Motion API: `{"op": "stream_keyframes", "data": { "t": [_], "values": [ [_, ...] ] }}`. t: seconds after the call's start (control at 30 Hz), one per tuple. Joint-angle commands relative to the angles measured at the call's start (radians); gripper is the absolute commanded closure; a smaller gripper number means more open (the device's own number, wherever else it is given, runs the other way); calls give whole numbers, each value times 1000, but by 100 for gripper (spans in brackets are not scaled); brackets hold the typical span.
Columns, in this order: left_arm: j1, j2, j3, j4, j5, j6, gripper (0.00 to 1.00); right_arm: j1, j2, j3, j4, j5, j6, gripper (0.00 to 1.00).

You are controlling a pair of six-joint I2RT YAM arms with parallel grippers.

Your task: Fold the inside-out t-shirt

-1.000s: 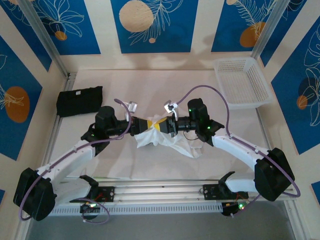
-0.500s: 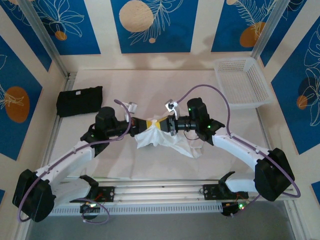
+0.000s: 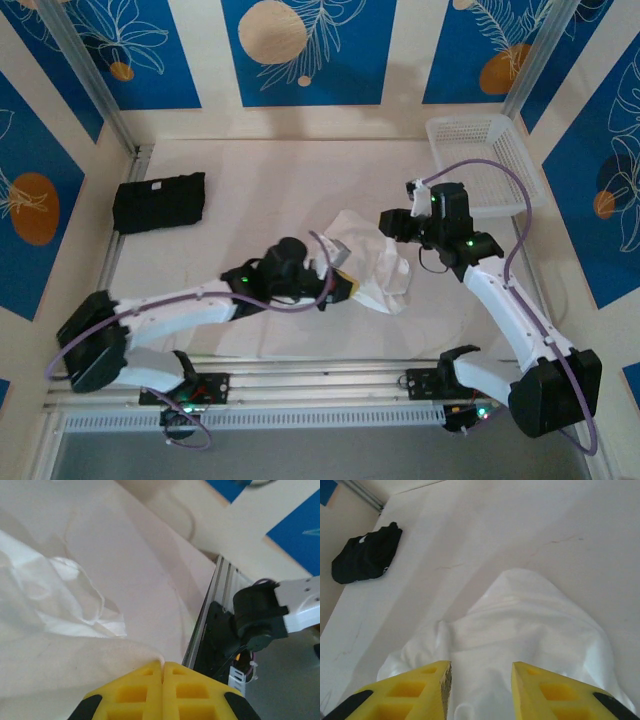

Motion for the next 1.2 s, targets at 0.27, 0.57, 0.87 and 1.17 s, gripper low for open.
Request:
{"op": "stream_keyframes", "data": {
  "t": [0.27, 0.57, 0.87, 1.17],
  "values": [
    [-33, 101, 63, -42, 1, 91, 59, 13, 87, -59, -115, -81, 49, 63],
    [89, -213, -145, -305, -187, 15, 48, 230, 91, -161, -189, -51, 173, 61],
    [83, -236, -254, -351, -103, -184, 45, 431, 56, -278, -263, -38, 365, 58],
    [82, -126, -278, -173, -67, -272, 45, 531, 11, -352, -307, -29, 479, 53]
  ]
}}
